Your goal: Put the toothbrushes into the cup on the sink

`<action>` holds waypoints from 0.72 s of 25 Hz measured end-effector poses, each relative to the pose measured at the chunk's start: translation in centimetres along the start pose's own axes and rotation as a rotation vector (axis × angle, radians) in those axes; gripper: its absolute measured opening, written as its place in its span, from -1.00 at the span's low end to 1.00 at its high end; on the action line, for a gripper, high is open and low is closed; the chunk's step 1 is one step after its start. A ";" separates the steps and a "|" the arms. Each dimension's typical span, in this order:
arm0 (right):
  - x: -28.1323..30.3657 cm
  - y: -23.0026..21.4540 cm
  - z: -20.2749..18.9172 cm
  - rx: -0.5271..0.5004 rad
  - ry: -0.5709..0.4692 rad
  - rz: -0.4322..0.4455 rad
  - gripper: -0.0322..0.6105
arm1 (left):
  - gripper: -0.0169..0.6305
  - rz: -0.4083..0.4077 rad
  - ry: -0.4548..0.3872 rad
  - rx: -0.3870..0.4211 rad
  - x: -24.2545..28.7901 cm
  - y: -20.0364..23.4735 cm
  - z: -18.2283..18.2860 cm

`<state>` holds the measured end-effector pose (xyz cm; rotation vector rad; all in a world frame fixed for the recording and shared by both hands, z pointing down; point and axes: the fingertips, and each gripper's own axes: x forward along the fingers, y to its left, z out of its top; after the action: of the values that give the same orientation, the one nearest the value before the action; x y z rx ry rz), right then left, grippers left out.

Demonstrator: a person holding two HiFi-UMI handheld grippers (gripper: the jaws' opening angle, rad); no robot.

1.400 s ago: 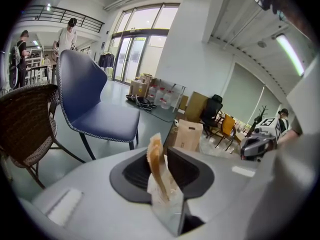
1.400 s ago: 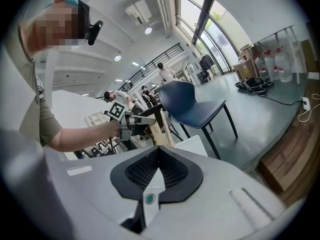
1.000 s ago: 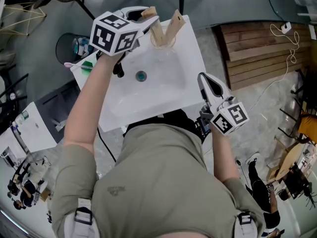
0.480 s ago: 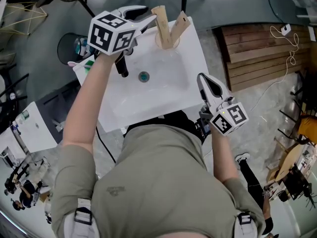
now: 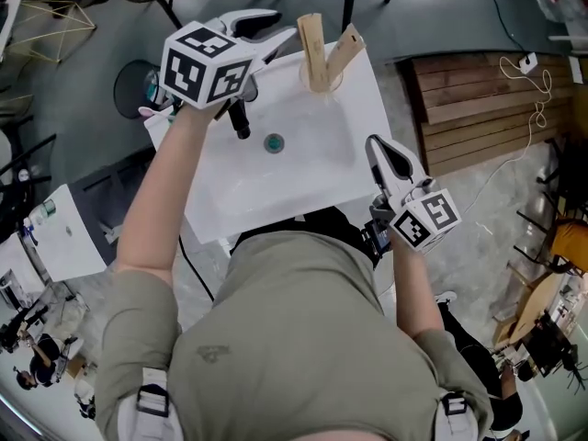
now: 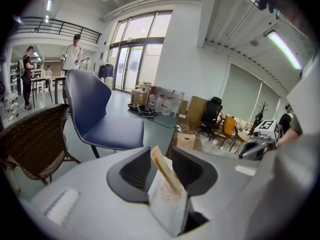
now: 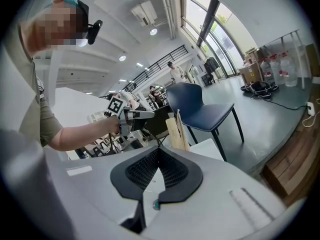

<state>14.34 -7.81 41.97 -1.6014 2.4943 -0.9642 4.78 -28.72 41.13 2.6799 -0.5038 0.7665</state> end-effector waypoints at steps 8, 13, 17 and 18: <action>0.0 2.7 1.0 -0.040 -0.030 0.019 -0.87 | -0.61 -0.013 -0.061 0.042 -4.5 -3.0 1.5; 0.1 4.5 0.9 -0.059 -0.043 0.027 -0.87 | -0.67 -0.027 -0.092 0.073 -7.2 -5.2 1.2; 0.4 6.0 0.8 -0.073 -0.052 0.039 -0.87 | -0.75 -0.044 -0.111 0.100 -9.1 -7.0 0.8; 0.5 6.4 0.8 -0.077 -0.053 0.042 -0.87 | -0.79 -0.048 -0.117 0.104 -9.6 -7.4 0.7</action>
<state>9.11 -6.81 38.21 -1.5660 2.5480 -0.8198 0.51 -20.00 33.81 2.8347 -0.4370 0.6421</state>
